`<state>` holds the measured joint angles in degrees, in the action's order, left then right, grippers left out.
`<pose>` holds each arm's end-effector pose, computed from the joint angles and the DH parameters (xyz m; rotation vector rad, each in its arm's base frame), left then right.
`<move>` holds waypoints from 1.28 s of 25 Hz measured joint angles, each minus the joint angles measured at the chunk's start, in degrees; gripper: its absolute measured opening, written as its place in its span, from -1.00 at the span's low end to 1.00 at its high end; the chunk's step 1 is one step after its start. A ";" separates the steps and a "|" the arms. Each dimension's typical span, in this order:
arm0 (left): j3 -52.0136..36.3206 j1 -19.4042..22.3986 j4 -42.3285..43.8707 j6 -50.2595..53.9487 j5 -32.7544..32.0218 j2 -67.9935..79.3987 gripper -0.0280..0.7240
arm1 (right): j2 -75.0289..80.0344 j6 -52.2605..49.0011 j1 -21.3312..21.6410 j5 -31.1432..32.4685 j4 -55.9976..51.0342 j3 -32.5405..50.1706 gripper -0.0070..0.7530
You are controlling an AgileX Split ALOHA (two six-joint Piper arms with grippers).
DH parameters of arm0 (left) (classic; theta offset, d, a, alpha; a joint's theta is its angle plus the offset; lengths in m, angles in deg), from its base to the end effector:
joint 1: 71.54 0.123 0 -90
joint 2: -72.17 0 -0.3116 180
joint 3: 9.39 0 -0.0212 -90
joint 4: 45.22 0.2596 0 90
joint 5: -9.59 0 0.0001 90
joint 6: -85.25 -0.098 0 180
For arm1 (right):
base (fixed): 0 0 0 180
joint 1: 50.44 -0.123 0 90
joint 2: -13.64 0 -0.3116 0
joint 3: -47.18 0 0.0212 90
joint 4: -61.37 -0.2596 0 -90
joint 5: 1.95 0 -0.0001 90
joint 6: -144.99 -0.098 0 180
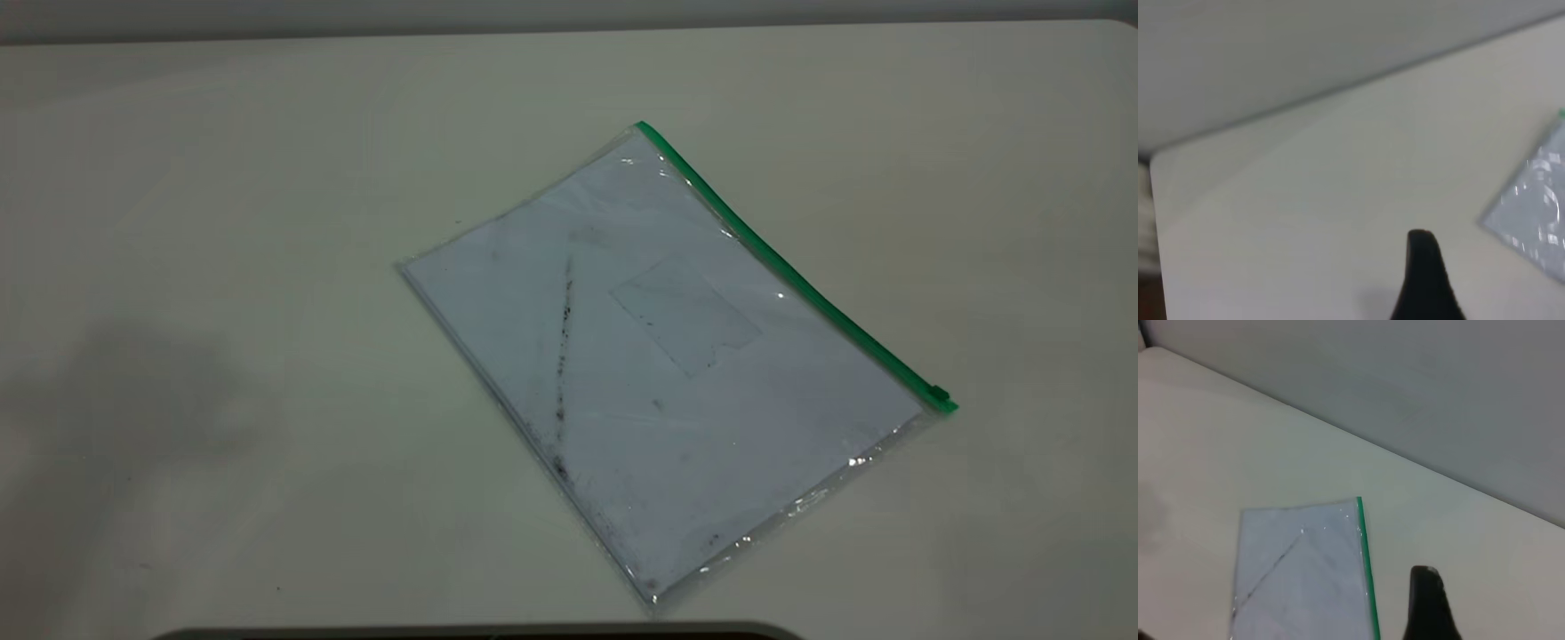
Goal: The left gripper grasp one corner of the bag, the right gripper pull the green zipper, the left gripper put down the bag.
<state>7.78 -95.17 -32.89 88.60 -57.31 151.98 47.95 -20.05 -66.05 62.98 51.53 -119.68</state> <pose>0.2278 -0.0787 0.5072 0.3840 2.2035 0.0137 0.0048 0.0171 0.4534 -0.5454 1.8789 0.2077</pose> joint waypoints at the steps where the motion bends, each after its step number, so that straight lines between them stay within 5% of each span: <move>1: -3.11 0.00 0.00 0.72 0.00 -2.58 0.64 | -2.01 -0.21 0.00 0.82 0.00 0.24 0.40; 18: -44.91 -0.05 -0.43 6.40 0.00 -41.64 0.64 | -26.78 -1.82 0.00 4.60 0.12 29.76 0.40; 32: -61.00 -0.11 -6.39 5.05 0.00 -57.83 0.64 | -28.22 -1.82 0.00 0.47 0.61 37.09 0.40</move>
<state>-53.21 -95.28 -39.27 93.65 -57.31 94.15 19.73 -21.87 -66.05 63.45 52.14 -82.60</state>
